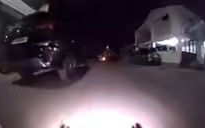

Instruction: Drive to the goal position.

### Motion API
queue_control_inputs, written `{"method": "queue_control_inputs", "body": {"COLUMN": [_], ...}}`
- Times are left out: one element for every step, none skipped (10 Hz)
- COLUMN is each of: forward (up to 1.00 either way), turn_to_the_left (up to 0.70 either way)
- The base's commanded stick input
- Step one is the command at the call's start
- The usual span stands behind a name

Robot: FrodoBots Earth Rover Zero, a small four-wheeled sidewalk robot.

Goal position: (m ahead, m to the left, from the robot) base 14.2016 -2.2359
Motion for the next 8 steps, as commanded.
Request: {"method": "queue_control_inputs", "body": {"forward": [0.85,0.85,0.85,0.85,0.85,0.85,0.85,0.85], "turn_to_the_left": [0.0,0.0,0.0,0.0,0.0,-0.2,-0.34,-0.34]}}
